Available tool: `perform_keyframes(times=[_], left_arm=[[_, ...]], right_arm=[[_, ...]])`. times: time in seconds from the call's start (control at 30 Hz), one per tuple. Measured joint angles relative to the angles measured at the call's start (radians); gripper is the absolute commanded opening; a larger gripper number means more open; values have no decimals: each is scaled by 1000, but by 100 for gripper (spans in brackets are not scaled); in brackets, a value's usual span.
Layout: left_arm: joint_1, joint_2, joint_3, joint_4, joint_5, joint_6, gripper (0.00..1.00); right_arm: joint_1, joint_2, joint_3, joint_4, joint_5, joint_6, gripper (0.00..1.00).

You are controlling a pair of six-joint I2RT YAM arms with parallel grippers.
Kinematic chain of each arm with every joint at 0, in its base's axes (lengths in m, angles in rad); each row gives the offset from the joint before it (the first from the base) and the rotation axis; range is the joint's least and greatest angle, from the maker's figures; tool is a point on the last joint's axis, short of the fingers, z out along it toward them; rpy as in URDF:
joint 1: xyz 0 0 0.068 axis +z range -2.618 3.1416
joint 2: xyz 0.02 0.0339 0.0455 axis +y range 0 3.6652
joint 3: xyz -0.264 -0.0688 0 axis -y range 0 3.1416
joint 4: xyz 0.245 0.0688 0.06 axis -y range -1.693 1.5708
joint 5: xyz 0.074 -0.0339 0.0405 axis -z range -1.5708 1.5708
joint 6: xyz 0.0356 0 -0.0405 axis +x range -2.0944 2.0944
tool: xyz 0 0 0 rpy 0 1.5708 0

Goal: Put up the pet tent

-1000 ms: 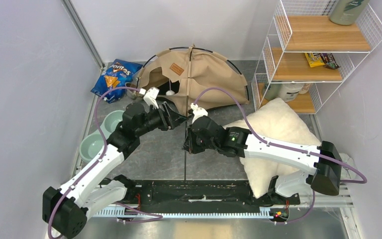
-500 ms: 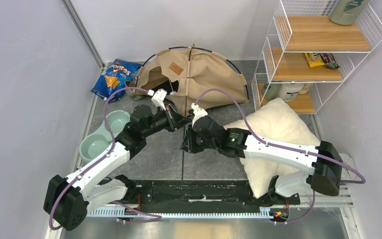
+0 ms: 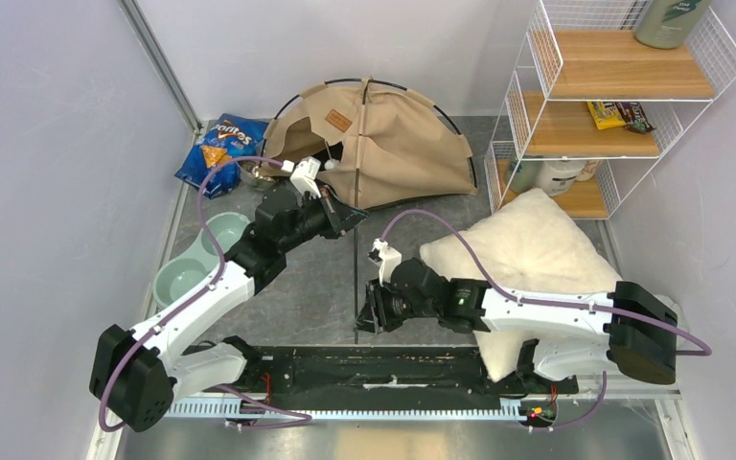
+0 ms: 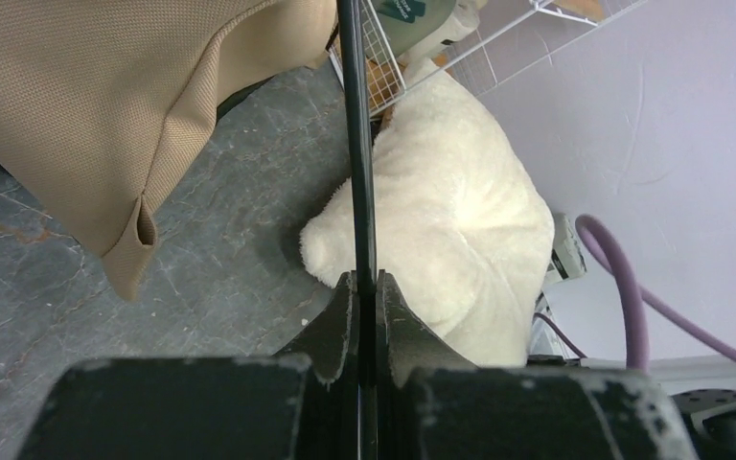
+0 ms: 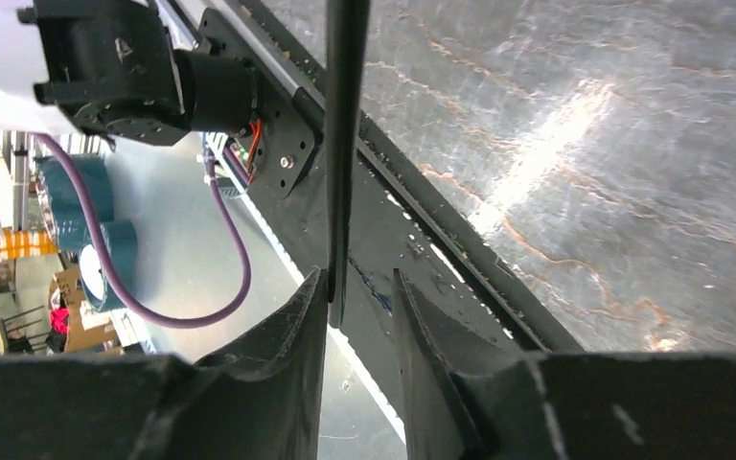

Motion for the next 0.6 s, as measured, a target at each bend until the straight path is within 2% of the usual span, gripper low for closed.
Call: perform_keyframes(times=[0.1,0.3,0.43,0.6], left_arm=[[-3,0,0,2,-23,0,2],[-4,-1,-6,13,-31,0,2],[-4,4,-22,46,-31,0,2],[-4,21,-33,86,-28,0,2]], right_arm=[[35,2,-30,66,10,-1,30],[92,10,-30,151,110,-32,38],[102,40,-30,188,190,-46,37],[107,62,-32,223,294,-42,41]])
